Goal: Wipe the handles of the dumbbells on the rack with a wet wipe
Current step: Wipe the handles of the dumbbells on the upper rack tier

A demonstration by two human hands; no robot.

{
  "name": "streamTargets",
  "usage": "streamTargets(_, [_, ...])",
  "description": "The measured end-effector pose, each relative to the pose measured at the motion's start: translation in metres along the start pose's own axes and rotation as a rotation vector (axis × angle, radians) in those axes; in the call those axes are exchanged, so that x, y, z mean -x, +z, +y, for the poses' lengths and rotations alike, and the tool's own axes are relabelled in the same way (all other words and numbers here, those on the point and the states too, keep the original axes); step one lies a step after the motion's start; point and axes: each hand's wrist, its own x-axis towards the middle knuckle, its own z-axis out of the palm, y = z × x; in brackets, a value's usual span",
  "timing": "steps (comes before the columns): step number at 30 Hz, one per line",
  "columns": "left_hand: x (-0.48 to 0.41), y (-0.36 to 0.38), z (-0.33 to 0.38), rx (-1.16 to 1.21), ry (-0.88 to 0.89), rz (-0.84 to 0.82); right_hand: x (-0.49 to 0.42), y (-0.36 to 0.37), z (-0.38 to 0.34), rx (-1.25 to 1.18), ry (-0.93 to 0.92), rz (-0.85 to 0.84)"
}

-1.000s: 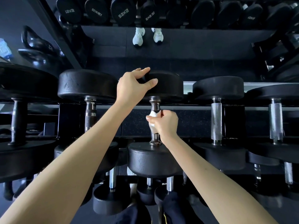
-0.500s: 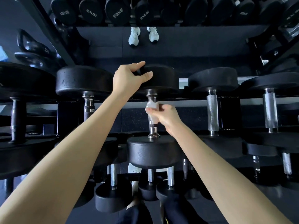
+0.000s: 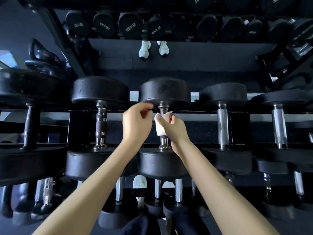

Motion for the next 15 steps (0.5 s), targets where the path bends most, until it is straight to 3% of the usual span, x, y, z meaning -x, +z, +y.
streamTargets(4, [0.013, 0.013, -0.013, 0.02, -0.144, -0.136, 0.005, -0.005, 0.001, -0.253, 0.171, -0.102])
streamTargets(7, [0.012, 0.031, -0.016, -0.091, -0.197, -0.29, 0.007, -0.015, 0.002, -0.214, 0.159, -0.113])
streamTargets(10, [0.01, 0.052, -0.013, 0.036, -0.337, -0.332, 0.018, -0.022, -0.006, -0.207, 0.193, -0.115])
streamTargets(12, [0.007, 0.065, -0.016, 0.122, -0.453, -0.266, 0.024, -0.033, -0.005, -0.012, 0.113, -0.13])
streamTargets(15, [-0.003, 0.08, -0.024, 0.254, -0.617, -0.183, 0.041, -0.049, 0.006, 0.508, -0.227, -0.049])
